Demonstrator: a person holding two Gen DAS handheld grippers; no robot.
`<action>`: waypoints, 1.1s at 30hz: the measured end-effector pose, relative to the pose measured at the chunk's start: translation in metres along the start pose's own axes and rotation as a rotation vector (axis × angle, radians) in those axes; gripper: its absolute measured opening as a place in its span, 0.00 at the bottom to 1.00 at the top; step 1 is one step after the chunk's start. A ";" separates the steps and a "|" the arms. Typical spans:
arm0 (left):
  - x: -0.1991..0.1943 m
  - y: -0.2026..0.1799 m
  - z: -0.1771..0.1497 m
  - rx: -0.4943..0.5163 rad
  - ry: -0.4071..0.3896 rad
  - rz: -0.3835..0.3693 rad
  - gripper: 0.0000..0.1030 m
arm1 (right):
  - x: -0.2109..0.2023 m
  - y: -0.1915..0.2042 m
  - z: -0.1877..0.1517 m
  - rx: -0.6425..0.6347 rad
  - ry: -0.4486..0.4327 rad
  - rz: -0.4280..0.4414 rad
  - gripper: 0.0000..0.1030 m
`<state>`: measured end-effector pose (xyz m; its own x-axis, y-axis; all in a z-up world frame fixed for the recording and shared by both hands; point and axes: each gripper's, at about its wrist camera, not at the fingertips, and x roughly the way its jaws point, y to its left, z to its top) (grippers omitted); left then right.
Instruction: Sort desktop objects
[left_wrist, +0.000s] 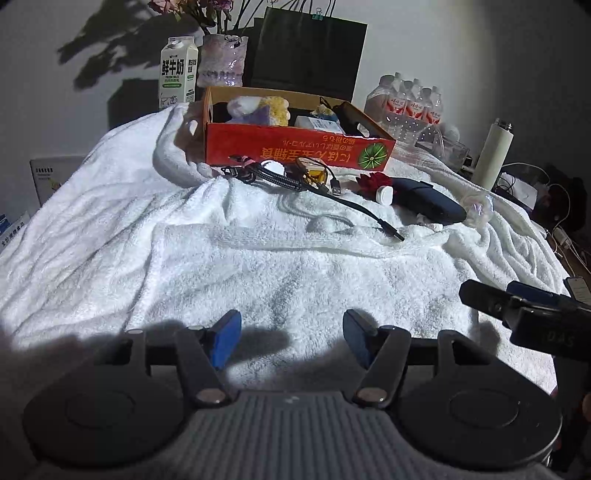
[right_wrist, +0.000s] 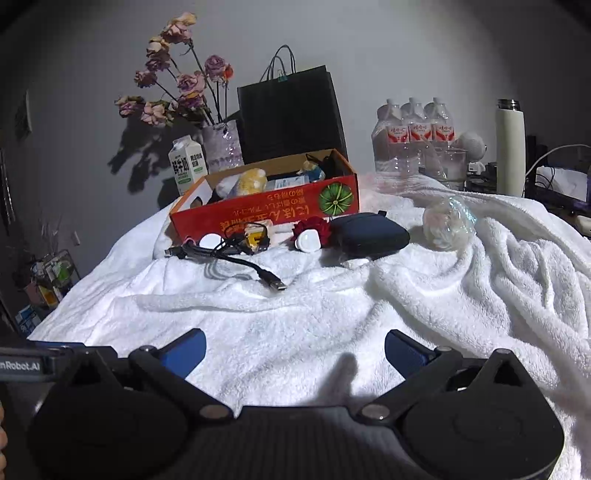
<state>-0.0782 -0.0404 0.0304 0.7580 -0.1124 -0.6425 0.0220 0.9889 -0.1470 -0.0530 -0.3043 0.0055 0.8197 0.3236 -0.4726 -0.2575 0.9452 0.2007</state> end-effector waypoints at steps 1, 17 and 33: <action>0.003 0.000 0.000 0.001 0.007 0.003 0.62 | -0.001 0.000 0.000 -0.002 -0.013 -0.001 1.00; 0.090 -0.002 0.078 -0.010 -0.031 -0.082 0.50 | 0.064 -0.004 0.048 -0.159 -0.014 0.006 0.72; 0.124 0.038 0.094 -0.259 0.058 -0.288 0.04 | 0.154 0.020 0.090 -0.210 0.075 0.171 0.58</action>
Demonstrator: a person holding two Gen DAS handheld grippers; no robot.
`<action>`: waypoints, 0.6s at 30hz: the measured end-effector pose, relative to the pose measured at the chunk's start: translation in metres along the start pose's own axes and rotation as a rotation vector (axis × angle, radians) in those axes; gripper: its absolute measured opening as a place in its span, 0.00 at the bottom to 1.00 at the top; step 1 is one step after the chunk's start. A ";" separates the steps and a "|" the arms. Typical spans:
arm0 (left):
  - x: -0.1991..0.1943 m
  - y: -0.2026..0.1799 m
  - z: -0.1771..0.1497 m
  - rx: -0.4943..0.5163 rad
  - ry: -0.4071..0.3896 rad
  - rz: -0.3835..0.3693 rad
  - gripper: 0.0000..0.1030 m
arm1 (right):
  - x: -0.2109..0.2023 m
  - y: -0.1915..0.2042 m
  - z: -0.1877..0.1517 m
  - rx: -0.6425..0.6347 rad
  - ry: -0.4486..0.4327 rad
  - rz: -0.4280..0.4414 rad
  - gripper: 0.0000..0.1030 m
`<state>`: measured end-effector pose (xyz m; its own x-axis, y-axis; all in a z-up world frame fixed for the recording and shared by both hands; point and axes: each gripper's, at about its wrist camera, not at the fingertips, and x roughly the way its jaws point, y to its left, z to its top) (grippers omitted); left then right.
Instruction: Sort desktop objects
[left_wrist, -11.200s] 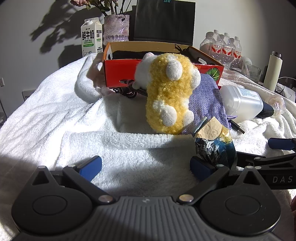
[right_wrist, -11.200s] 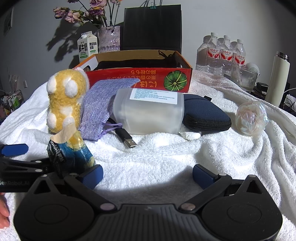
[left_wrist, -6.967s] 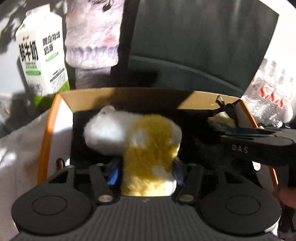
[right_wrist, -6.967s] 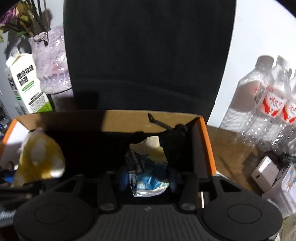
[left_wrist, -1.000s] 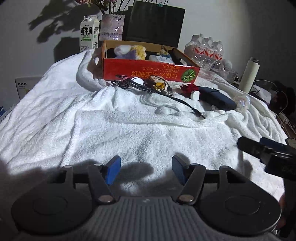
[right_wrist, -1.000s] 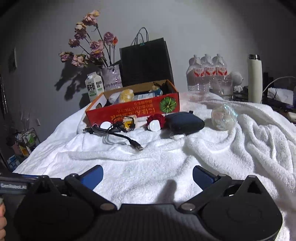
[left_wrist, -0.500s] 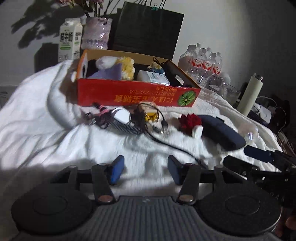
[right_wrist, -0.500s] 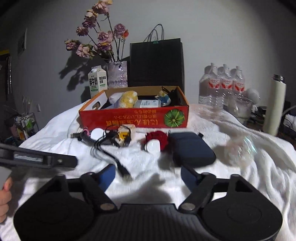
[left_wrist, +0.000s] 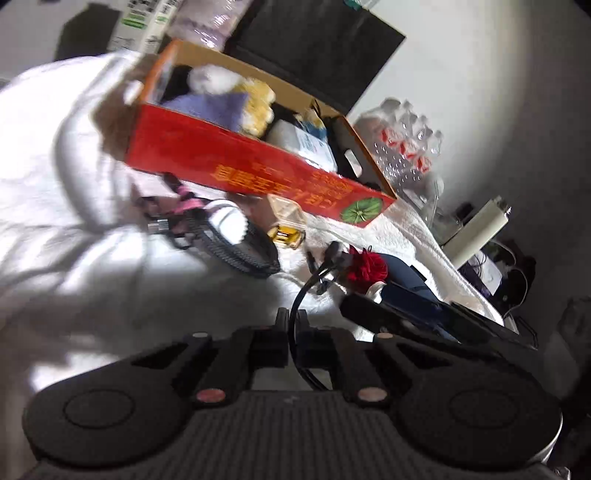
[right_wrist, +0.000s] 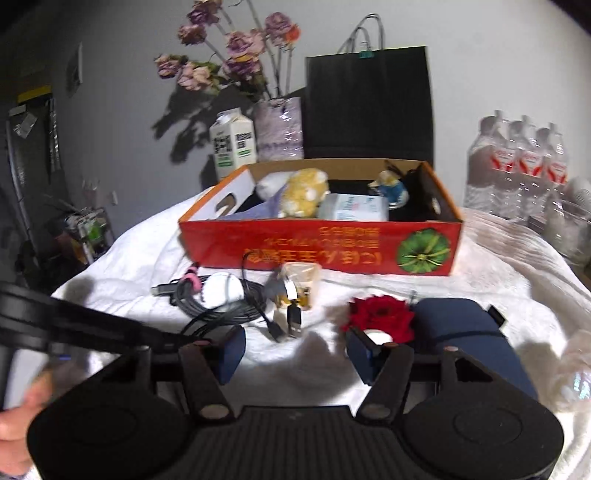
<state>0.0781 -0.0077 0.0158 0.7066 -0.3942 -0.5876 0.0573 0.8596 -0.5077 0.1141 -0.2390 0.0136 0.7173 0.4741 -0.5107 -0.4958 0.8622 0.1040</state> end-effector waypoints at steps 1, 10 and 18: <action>-0.008 0.003 -0.003 -0.003 -0.011 0.013 0.04 | 0.003 0.004 0.002 -0.008 0.003 0.002 0.58; -0.052 0.042 -0.013 -0.116 -0.050 0.095 0.03 | 0.050 0.052 0.014 -0.152 0.075 0.057 0.22; -0.091 0.049 -0.028 -0.119 -0.097 0.101 0.03 | 0.032 0.082 0.013 -0.182 0.033 0.055 0.02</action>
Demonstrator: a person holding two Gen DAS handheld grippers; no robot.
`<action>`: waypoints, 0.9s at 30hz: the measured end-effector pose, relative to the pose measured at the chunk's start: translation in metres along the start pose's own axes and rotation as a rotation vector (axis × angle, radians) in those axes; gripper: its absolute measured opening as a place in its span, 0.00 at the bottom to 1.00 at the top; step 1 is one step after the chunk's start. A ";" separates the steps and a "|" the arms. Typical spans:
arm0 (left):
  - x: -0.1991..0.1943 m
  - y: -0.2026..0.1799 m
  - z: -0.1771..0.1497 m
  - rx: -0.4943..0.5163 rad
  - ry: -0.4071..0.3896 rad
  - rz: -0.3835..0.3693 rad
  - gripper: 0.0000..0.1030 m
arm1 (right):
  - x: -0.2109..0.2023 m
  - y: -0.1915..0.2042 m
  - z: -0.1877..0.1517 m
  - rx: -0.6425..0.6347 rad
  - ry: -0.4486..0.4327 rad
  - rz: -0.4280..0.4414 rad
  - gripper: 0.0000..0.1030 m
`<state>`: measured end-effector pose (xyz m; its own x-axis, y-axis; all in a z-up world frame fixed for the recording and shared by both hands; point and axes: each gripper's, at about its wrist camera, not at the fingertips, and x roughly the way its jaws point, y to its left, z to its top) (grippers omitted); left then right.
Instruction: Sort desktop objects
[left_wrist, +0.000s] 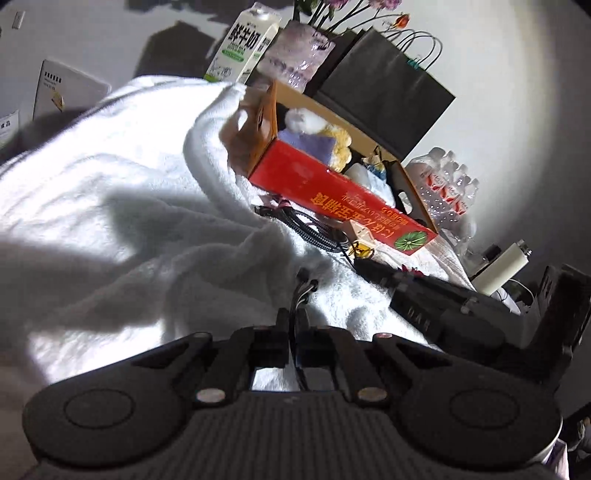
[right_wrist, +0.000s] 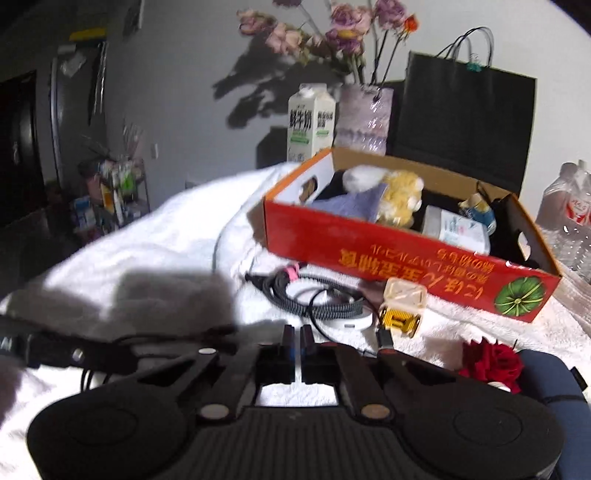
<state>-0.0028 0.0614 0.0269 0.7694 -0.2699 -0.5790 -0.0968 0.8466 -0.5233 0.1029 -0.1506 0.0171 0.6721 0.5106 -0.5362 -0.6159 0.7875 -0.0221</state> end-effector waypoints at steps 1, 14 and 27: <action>-0.004 0.000 -0.001 0.003 -0.007 -0.002 0.03 | -0.005 0.000 0.001 0.003 -0.030 -0.016 0.04; -0.036 -0.002 -0.008 0.026 -0.065 0.015 0.03 | 0.013 -0.016 0.002 0.172 0.012 -0.040 0.02; -0.048 -0.062 0.073 0.141 -0.191 -0.105 0.03 | -0.133 -0.041 0.033 0.223 -0.268 0.001 0.01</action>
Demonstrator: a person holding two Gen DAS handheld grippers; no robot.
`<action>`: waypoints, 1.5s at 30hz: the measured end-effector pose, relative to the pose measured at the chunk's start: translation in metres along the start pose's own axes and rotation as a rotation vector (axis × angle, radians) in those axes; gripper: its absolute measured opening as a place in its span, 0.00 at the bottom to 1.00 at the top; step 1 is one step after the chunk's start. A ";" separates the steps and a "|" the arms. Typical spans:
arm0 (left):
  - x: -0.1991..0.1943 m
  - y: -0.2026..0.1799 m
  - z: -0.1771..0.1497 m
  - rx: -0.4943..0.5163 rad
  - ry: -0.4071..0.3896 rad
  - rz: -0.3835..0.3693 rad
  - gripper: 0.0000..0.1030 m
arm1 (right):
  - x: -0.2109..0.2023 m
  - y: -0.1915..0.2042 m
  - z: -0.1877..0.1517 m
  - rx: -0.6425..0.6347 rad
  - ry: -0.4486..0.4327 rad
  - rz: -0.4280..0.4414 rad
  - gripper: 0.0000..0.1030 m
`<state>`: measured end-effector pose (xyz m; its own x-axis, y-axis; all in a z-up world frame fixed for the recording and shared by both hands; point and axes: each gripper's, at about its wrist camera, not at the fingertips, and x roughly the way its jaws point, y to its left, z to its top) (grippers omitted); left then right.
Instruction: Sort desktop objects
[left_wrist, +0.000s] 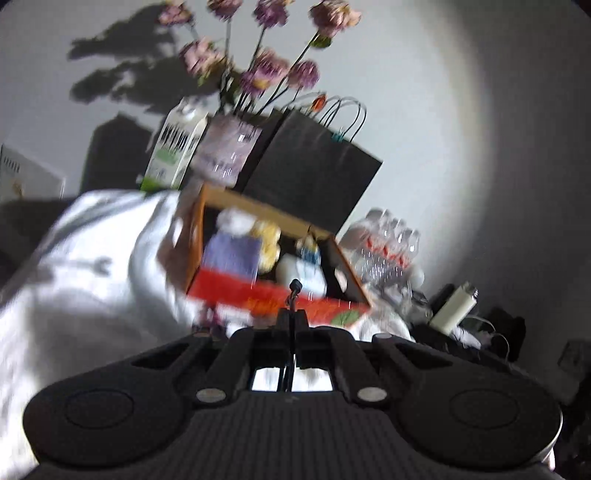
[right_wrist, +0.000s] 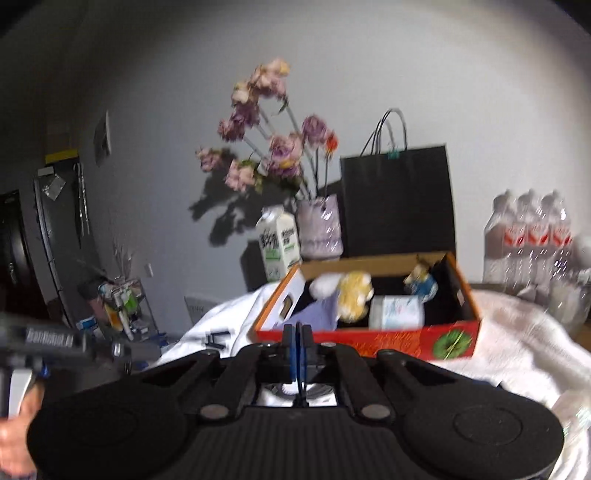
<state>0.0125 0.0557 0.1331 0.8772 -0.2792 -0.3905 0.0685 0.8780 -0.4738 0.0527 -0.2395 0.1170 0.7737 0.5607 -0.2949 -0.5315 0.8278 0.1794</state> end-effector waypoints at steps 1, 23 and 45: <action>0.007 -0.002 0.012 -0.001 -0.001 0.008 0.03 | 0.000 -0.003 0.004 0.001 -0.010 -0.011 0.01; 0.298 0.089 0.112 0.011 0.260 0.168 0.38 | 0.320 -0.128 0.102 -0.086 0.259 -0.248 0.20; 0.194 0.011 0.096 0.111 0.339 0.374 0.69 | 0.199 -0.082 0.085 -0.137 0.451 -0.248 0.90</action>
<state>0.2293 0.0484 0.1281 0.6490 -0.0328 -0.7600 -0.1541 0.9727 -0.1736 0.2798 -0.1938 0.1237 0.6729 0.2606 -0.6923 -0.4153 0.9076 -0.0620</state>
